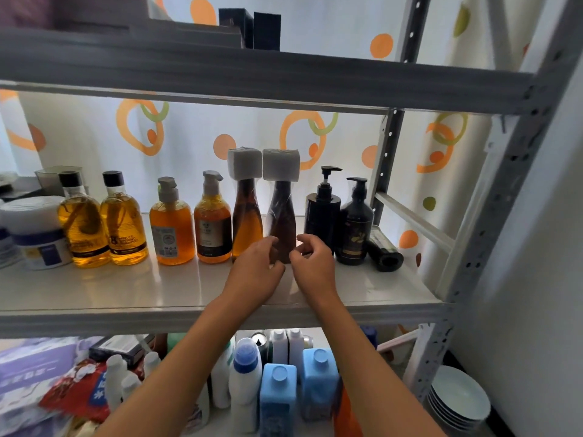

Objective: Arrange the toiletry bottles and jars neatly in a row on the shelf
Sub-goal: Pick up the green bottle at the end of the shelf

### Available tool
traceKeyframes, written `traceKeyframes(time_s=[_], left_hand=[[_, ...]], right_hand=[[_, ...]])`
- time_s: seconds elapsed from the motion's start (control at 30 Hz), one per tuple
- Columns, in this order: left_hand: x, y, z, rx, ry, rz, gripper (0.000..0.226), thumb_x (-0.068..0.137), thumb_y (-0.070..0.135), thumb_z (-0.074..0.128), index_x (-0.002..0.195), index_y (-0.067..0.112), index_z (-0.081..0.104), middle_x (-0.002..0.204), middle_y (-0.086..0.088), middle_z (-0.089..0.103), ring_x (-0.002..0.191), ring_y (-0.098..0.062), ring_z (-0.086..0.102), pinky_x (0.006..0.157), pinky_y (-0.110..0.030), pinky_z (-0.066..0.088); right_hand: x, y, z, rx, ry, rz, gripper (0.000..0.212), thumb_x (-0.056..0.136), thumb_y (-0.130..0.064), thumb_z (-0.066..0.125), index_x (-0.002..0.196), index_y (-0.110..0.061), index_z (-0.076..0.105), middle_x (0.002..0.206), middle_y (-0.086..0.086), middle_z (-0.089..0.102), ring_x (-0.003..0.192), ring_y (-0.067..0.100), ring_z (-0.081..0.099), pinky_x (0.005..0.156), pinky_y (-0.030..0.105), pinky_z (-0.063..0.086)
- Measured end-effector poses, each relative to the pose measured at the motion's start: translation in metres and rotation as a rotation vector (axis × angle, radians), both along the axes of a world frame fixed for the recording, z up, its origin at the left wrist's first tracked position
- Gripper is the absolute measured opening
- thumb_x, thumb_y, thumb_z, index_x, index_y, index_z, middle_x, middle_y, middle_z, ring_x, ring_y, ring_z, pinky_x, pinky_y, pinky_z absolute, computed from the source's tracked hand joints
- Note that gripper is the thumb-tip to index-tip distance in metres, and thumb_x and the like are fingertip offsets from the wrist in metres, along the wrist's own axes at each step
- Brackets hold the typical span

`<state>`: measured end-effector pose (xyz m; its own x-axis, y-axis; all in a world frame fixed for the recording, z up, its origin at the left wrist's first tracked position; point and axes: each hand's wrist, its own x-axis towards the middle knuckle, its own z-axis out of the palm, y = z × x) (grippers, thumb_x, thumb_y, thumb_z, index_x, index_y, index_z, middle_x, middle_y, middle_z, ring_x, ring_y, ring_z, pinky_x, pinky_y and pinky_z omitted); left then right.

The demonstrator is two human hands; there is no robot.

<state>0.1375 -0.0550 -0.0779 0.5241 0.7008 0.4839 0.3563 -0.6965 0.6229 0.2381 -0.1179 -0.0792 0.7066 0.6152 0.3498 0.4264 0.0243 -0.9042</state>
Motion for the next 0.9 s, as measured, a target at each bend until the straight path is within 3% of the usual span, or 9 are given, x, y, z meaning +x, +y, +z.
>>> traceKeyframes(time_s=[0.1,0.4,0.57,0.7,0.9], left_hand=[[0.013,-0.018,0.01,0.011,-0.011,-0.065,0.041,0.091,0.019,0.063,0.13,0.016,0.053,0.116,0.0,0.065,0.097,-0.012,0.062,0.083,-0.027,0.055],[0.059,-0.073,0.03,-0.064,-0.131,-0.166,0.035,0.092,0.017,0.059,0.126,0.022,0.054,0.106,0.005,0.064,0.088,-0.008,0.059,0.08,-0.023,0.051],[0.078,-0.091,0.031,-0.235,-0.25,-0.274,0.025,0.097,0.021,0.05,0.122,0.023,0.054,0.099,0.007,0.063,0.09,-0.005,0.059,0.078,-0.025,0.051],[0.09,-0.093,0.027,-0.316,-0.281,-0.29,0.023,0.099,0.022,0.044,0.119,0.022,0.056,0.101,0.004,0.065,0.091,-0.009,0.062,0.079,-0.031,0.053],[0.101,-0.095,0.018,-0.397,-0.269,-0.326,0.017,0.1,0.019,0.042,0.11,0.023,0.055,0.099,-0.001,0.065,0.085,-0.01,0.062,0.069,-0.022,0.046]], right_hand=[[0.002,-0.018,0.007,0.071,0.031,0.022,0.031,0.088,-0.004,0.058,0.117,-0.013,0.063,0.09,0.0,0.065,0.083,0.015,0.062,0.067,0.022,0.05],[0.044,-0.079,0.016,0.159,0.043,-0.106,0.025,0.086,-0.011,0.056,0.106,-0.022,0.066,0.095,0.001,0.071,0.09,0.02,0.068,0.077,0.044,0.059],[0.066,-0.106,0.013,0.116,0.063,-0.134,0.022,0.088,-0.008,0.058,0.1,-0.025,0.064,0.097,0.004,0.07,0.09,0.023,0.068,0.075,0.038,0.057],[0.078,-0.115,0.012,0.128,0.071,-0.159,0.013,0.093,-0.015,0.057,0.097,-0.026,0.063,0.092,0.001,0.07,0.084,0.02,0.068,0.064,0.029,0.053],[0.09,-0.119,0.007,0.126,0.079,-0.196,0.006,0.097,-0.023,0.055,0.099,-0.025,0.061,0.096,0.0,0.069,0.087,0.02,0.067,0.074,0.035,0.058]])
